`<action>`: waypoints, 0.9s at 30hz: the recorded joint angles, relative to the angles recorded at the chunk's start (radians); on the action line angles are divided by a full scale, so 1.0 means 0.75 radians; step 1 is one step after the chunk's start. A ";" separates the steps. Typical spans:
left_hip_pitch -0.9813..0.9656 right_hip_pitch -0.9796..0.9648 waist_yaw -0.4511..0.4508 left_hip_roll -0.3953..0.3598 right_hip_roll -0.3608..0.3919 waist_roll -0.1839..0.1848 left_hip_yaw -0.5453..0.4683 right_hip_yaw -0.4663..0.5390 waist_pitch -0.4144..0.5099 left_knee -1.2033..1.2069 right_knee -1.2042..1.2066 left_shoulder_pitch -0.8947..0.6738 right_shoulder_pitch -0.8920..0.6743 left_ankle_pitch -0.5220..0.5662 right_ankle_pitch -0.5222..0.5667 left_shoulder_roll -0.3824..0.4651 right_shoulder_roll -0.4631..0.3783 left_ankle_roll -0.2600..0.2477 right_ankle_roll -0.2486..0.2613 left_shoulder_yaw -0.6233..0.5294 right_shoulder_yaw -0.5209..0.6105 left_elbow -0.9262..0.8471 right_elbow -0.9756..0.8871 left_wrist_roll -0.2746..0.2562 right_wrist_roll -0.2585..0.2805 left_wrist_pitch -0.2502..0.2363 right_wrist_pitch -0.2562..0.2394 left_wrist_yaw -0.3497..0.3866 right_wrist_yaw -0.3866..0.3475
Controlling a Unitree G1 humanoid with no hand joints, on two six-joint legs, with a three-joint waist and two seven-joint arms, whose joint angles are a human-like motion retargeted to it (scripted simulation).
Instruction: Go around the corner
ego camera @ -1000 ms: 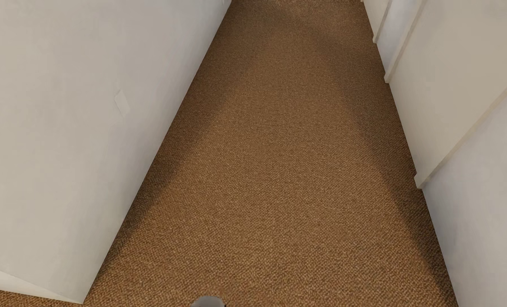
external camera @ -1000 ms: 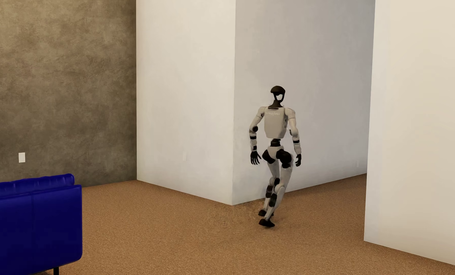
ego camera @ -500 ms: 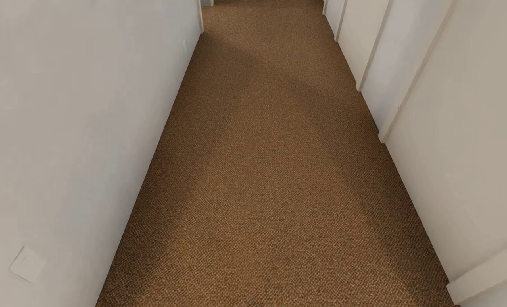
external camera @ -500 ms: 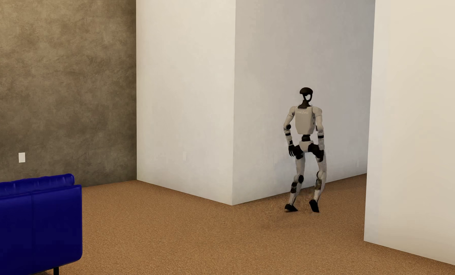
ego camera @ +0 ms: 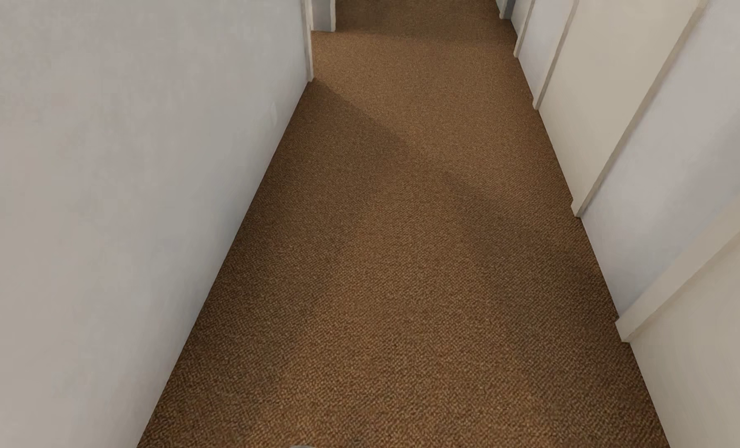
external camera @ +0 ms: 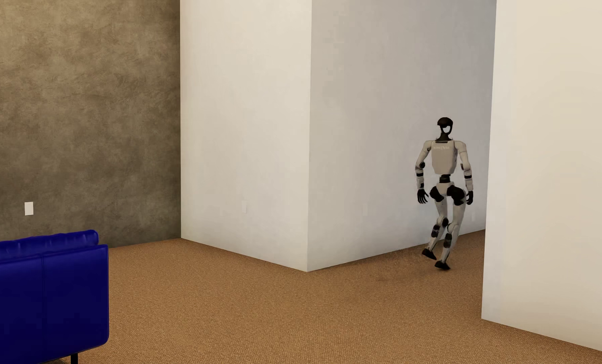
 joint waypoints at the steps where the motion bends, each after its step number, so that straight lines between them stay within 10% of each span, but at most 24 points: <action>1: -0.040 0.085 0.053 0.005 -0.023 -0.011 0.000 0.000 -0.009 -0.267 -0.031 0.031 -0.053 0.027 -0.098 0.007 -0.010 0.000 0.000 -0.006 -0.041 0.001 -0.069 0.000 0.000 0.000 0.000 0.000 0.000; 2: -0.065 0.144 0.091 0.010 -0.039 -0.015 0.000 0.000 -0.029 -0.562 -0.050 0.059 -0.108 -0.004 -0.169 0.008 -0.012 0.000 0.000 -0.010 -0.105 0.001 -0.113 0.000 0.000 0.000 0.000 0.000 0.000; 4: -0.120 0.230 0.143 0.061 -0.058 -0.002 0.000 0.000 -0.082 -1.284 -0.048 0.097 -0.204 0.558 -0.296 -0.001 -0.027 0.000 0.000 -0.004 -0.198 0.028 -0.190 0.000 0.000 0.000 0.000 0.000 0.000; 5: -0.155 0.294 0.158 0.078 -0.083 0.004 0.000 0.000 -0.070 -1.374 -0.035 0.092 -0.242 0.413 -0.311 -0.012 -0.040 0.000 0.000 -0.020 -0.203 0.078 -0.210 0.000 0.000 0.000 0.000 0.000 0.000; 6: -0.222 0.355 0.178 0.085 -0.111 0.009 0.000 0.000 -0.059 -0.779 0.000 0.100 -0.248 -0.011 -0.280 -0.017 -0.043 0.000 0.000 -0.024 -0.205 0.102 -0.207 0.000 0.000 0.000 0.000 0.000 0.000; 11: -0.012 -0.010 0.090 -0.127 -0.246 -0.092 0.000 0.000 -0.026 -0.449 1.141 0.045 -0.117 -0.326 0.416 -0.015 0.044 0.000 0.000 0.022 -0.039 0.183 0.023 0.000 0.000 0.000 0.000 0.000 0.000; 12: 0.080 -0.139 -0.001 -0.142 -0.211 -0.066 0.000 0.000 0.000 -0.498 1.347 0.000 -0.094 -0.336 0.216 -0.014 0.035 0.000 0.000 -0.002 0.017 0.126 0.009 0.000 0.000 0.000 0.000 0.000 0.000; 13: 0.180 -0.200 -0.106 -0.127 -0.142 -0.007 0.000 0.000 0.032 -0.552 1.477 -0.048 -0.054 -0.329 -0.301 -0.020 0.015 0.000 0.000 0.022 0.104 0.063 0.000 0.000 0.000 0.000 0.000 0.000 0.000; 17: 0.439 -0.816 -0.305 -0.106 -0.144 0.058 0.000 0.000 0.050 -0.715 0.873 -0.127 0.066 -0.342 0.484 -0.003 0.053 0.000 0.000 0.199 0.170 -0.357 0.243 0.000 0.000 0.000 0.000 0.000 0.000; 21: 0.649 -0.806 -0.421 -0.043 -0.140 0.073 0.000 0.000 0.028 -0.719 0.109 -0.152 0.196 -0.385 0.282 0.011 0.024 0.000 0.000 0.282 0.266 -0.604 0.223 0.000 0.000 0.000 0.000 0.000 0.000; 27: 0.752 -0.616 -0.466 0.126 -0.131 0.095 0.000 0.000 -0.027 -0.490 0.304 -0.132 0.123 -0.039 0.176 -0.086 0.028 0.000 0.000 0.170 0.282 -0.255 0.245 0.000 0.000 0.000 0.000 0.000 0.000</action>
